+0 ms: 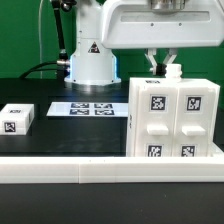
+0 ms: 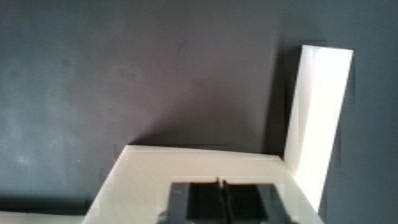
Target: Assemble cabinet
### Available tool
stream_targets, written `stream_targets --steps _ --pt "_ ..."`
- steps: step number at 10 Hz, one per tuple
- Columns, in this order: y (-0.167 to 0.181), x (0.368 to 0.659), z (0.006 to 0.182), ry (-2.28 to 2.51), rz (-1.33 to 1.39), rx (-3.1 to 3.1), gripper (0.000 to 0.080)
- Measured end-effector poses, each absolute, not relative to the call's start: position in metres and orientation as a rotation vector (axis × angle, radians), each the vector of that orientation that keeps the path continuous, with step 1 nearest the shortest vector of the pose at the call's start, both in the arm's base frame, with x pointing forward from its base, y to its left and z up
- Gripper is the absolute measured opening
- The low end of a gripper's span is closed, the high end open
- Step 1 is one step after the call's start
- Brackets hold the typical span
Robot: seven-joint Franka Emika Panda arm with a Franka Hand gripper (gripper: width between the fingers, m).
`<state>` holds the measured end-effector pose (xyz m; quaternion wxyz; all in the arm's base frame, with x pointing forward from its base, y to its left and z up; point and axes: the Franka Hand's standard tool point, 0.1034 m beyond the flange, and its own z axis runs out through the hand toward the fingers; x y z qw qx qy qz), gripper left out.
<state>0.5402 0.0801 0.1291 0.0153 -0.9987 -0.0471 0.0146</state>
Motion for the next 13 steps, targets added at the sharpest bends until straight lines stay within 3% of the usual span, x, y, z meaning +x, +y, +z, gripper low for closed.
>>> stream_targets --steps 2,3,4,5,6,7,8,11,13 --pt "0.08 0.54 0.129 -0.147 0.045 -3.107 0.0011" --pt "0.08 0.54 0.129 -0.147 0.045 -3.107 0.0169" --pt "0.08 0.54 0.129 -0.147 0.045 -3.107 0.0169" --pt "0.08 0.54 0.129 -0.147 0.045 -3.107 0.0377" --pt "0.08 0.54 0.129 -0.147 0.045 -3.107 0.0528" --pt "0.08 0.54 0.129 -0.146 0.046 -3.107 0.0674" --pt "0.08 0.534 0.126 -0.114 0.04 -3.108 0.0764" --pt "0.074 0.499 0.113 -0.06 0.005 -3.113 0.0797" --pt "0.072 0.493 0.108 -0.056 0.002 -3.115 0.0797"
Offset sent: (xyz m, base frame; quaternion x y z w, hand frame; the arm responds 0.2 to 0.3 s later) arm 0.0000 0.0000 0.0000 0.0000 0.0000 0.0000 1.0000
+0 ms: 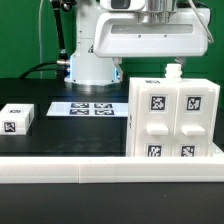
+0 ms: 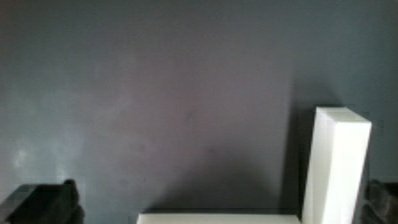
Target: Assemble cabinet
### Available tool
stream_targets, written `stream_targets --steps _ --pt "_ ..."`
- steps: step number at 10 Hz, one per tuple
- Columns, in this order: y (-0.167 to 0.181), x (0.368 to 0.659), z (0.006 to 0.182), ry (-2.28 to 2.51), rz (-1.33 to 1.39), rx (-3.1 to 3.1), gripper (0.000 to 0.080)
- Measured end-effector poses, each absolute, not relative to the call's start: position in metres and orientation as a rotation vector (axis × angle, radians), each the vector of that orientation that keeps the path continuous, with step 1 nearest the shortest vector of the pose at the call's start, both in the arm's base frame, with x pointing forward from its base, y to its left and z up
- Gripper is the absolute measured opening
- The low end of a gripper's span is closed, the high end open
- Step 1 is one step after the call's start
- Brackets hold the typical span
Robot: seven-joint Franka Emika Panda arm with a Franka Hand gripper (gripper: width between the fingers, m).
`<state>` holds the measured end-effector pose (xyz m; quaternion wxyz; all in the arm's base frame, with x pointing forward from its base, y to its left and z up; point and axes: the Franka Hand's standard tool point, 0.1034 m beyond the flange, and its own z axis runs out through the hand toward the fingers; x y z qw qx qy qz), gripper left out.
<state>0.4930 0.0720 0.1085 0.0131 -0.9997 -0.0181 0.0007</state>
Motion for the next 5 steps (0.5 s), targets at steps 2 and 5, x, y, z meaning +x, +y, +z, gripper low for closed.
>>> stream_targets --steps 2,5 --pt "0.072 0.493 0.108 -0.061 0.003 -3.115 0.0797" --pt "0.052 0.494 0.107 -0.078 0.003 -3.119 0.0797"
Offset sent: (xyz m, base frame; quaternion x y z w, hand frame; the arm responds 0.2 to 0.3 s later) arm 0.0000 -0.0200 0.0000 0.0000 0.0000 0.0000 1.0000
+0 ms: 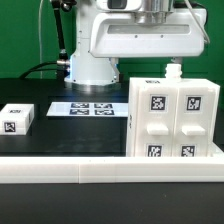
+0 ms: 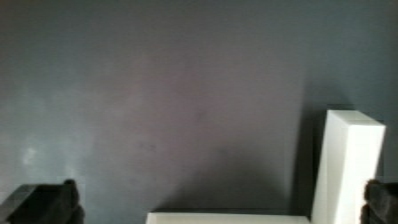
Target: Assemble cabinet
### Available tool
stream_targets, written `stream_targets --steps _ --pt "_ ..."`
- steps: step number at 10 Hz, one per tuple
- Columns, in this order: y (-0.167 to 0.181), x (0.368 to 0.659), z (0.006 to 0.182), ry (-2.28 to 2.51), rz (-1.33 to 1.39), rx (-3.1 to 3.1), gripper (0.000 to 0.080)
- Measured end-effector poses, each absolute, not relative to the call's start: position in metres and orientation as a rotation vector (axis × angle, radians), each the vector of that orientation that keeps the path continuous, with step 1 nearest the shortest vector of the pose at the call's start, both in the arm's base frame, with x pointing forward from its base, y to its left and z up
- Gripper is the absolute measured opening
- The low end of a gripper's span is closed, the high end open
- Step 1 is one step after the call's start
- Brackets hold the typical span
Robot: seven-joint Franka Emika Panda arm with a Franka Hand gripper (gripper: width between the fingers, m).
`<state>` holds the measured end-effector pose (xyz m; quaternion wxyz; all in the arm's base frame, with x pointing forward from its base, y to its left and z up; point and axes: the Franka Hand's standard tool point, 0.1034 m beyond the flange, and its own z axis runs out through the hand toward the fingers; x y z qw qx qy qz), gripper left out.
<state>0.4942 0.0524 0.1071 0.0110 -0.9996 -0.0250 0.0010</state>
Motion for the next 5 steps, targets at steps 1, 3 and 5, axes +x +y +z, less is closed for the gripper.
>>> stream_targets --steps 1,3,5 --pt "0.036 0.488 0.101 -0.052 0.003 -3.115 0.0797" --pt "-0.003 0.467 0.091 -0.034 0.015 -3.128 0.0797" --pt "-0.043 0.449 0.081 -0.04 0.029 -3.139 0.0797"
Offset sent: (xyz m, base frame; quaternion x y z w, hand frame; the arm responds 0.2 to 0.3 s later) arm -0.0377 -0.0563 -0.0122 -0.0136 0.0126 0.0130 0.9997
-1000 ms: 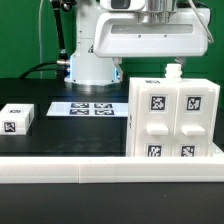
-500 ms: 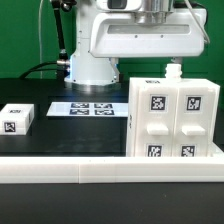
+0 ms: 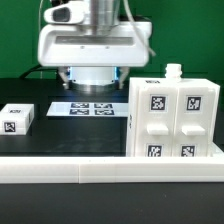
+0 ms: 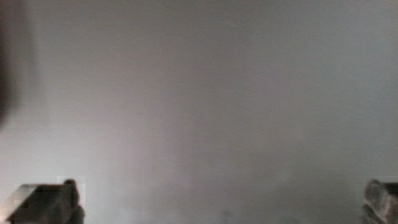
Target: Assemble cabinet
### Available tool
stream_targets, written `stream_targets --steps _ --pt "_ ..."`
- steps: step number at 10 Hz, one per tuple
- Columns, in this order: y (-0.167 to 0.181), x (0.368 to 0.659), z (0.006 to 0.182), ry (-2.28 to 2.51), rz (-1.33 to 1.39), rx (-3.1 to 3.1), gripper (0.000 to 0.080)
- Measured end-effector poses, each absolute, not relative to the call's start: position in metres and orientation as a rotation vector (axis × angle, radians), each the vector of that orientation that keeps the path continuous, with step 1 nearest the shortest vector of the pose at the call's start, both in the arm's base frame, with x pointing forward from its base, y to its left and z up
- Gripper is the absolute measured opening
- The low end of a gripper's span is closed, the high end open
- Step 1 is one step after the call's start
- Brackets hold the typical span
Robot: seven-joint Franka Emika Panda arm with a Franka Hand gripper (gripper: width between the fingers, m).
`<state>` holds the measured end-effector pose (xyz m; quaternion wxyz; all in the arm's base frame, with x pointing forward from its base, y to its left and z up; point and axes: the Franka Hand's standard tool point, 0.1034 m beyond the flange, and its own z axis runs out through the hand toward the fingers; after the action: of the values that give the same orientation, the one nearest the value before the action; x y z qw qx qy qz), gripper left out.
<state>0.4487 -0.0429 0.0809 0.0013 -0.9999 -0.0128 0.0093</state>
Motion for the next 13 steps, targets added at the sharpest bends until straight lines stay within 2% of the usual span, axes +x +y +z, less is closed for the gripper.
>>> stream_targets --steps 6,7,10,13 --pt "-0.089 0.442 0.081 -0.065 0.034 -3.148 0.0797" --pt "-0.109 0.435 0.079 -0.051 0.04 -3.143 0.0797" --pt "-0.15 0.42 0.068 -0.098 0.038 -3.158 0.0797" --pt "-0.168 0.412 0.057 -0.12 0.05 -3.161 0.0797"
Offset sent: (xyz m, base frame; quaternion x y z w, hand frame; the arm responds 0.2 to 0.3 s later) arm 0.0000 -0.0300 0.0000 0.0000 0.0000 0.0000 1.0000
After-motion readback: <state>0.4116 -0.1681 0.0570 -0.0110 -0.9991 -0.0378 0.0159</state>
